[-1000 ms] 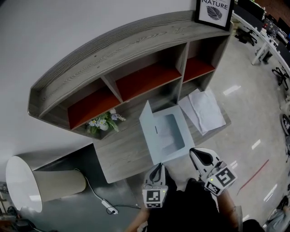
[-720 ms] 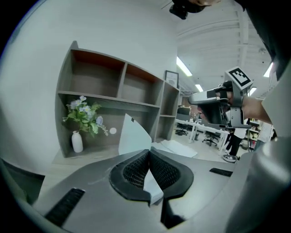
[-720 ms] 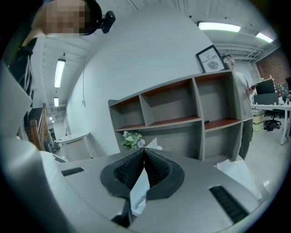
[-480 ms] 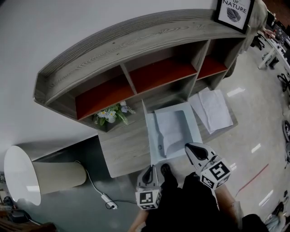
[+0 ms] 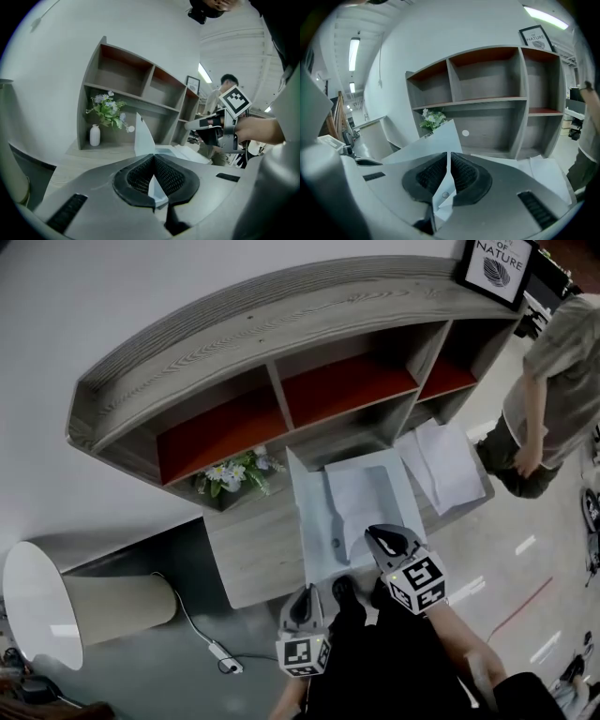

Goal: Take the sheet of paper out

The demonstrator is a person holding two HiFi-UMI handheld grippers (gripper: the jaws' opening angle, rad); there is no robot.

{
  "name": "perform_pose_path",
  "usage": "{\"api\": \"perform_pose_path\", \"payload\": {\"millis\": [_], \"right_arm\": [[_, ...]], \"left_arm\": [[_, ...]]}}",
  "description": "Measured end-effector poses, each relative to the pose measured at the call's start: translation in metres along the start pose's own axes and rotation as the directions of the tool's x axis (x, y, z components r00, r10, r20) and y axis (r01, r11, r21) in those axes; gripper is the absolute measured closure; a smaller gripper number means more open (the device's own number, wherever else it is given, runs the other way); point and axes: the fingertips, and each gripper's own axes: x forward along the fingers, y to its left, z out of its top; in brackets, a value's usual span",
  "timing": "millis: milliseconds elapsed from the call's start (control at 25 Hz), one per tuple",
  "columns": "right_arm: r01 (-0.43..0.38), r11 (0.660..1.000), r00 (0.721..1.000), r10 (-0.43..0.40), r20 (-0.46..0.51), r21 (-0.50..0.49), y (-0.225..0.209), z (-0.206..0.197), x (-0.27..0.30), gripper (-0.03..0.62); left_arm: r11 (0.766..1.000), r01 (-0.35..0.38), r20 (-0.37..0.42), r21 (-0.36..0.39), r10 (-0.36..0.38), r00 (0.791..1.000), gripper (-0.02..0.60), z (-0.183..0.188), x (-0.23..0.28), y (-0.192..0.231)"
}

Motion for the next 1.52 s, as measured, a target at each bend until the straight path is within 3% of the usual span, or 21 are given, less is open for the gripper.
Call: {"api": "perform_pose_path", "payload": {"millis": [680,1320,1520], "right_arm": [[0.039,0.999,0.984,-0.035,-0.177,0.019,-0.011,-0.069,0.1,0.574],[0.058,0.991,0.96,-0.023,-0.278,0.117,-0.029,-0.125,0.173,0.37],[0.091,0.988,0.944,-0.045,-0.328,0.127,-0.032,-0.135,0.185,0.345]], "left_arm": [[1.0,-0.026,-0.027,-0.003,0.026,0.999,0.568,-0.002,-0.005,0.014],[0.998,-0.062,-0.045,-0.007,0.062,0.997,0.568,0.0,-0.003,0.017],[0.997,-0.075,-0.053,-0.013,0.074,0.996,0.568,-0.001,-0.005,0.021]]}}
